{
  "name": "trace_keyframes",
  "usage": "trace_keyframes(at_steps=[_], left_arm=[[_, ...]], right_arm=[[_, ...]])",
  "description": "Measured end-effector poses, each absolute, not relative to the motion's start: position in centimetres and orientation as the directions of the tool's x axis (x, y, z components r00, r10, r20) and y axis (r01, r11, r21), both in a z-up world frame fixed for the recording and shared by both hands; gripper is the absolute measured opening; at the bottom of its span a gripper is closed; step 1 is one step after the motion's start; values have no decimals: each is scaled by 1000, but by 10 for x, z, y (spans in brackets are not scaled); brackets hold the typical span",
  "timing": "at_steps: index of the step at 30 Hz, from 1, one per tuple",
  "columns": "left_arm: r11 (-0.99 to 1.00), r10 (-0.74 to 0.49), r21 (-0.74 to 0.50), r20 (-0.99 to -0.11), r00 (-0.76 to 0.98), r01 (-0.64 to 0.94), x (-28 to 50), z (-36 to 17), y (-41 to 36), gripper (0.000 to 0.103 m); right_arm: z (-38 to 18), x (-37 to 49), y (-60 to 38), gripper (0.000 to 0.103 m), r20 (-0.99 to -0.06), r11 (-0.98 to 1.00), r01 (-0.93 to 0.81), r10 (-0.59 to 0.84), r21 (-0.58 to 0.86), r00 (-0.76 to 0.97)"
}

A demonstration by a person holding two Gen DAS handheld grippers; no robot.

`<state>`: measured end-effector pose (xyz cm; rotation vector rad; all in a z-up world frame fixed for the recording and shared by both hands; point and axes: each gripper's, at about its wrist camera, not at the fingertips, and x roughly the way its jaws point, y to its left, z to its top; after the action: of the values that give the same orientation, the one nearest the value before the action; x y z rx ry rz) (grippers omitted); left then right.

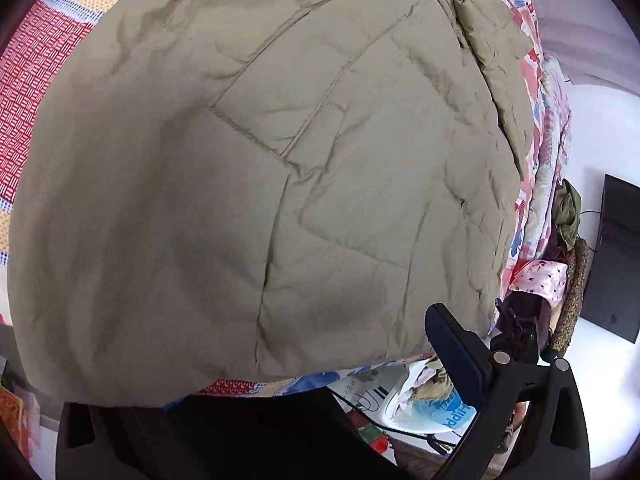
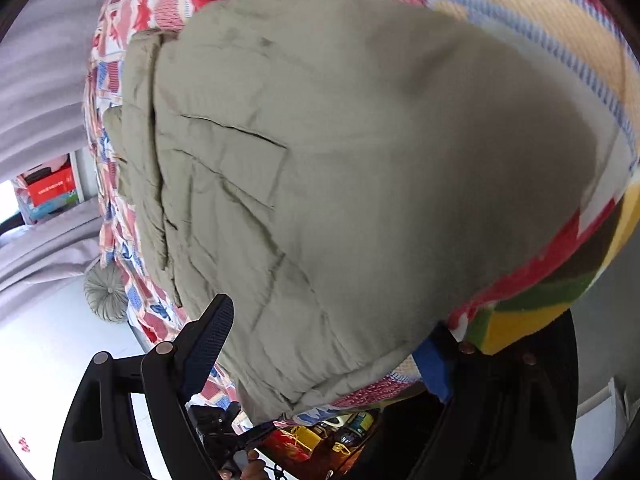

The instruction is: Fold large clothes

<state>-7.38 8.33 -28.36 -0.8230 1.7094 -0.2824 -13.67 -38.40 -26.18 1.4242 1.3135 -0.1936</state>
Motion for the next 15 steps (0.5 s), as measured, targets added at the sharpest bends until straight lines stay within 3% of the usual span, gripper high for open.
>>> trace_keyframes(at_steps=[2, 4, 6, 7, 9, 10, 11, 15], left_arm=[[730, -645, -583, -761, -76, -355, -70, -276, 80, 93], [738, -649, -595, -755, -93, -317, -63, -272, 73, 32], [736, -659, -614, -746, -96, -283, -57, -265, 72, 9], [733, -664, -626, -744, -78, -265, -53, -259, 73, 9], [738, -660, -637, -750, -39, -223, -45, -244, 73, 9], [741, -655, -638, -755, -19, -208, -40, -236, 74, 9], [742, -653, -640, -757, -3, -200, -37, -231, 76, 9], [742, -650, -650, -758, 64, -165, -21, -205, 82, 9]], right_arm=[[-264, -136, -381, 86, -700, 210, 761, 590, 614, 402], [-261, -131, -378, 86, -676, 194, 742, 600, 642, 428], [-255, -123, -375, 83, -672, 209, 731, 607, 650, 424], [-252, -119, -374, 74, -670, 216, 726, 612, 653, 420], [-248, -114, -375, 40, -676, 227, 729, 615, 645, 407], [-247, -112, -375, 16, -687, 243, 735, 613, 633, 390], [-244, -110, -376, 11, -696, 260, 734, 610, 627, 379], [-226, -100, -378, 9, -697, 301, 695, 597, 653, 396]])
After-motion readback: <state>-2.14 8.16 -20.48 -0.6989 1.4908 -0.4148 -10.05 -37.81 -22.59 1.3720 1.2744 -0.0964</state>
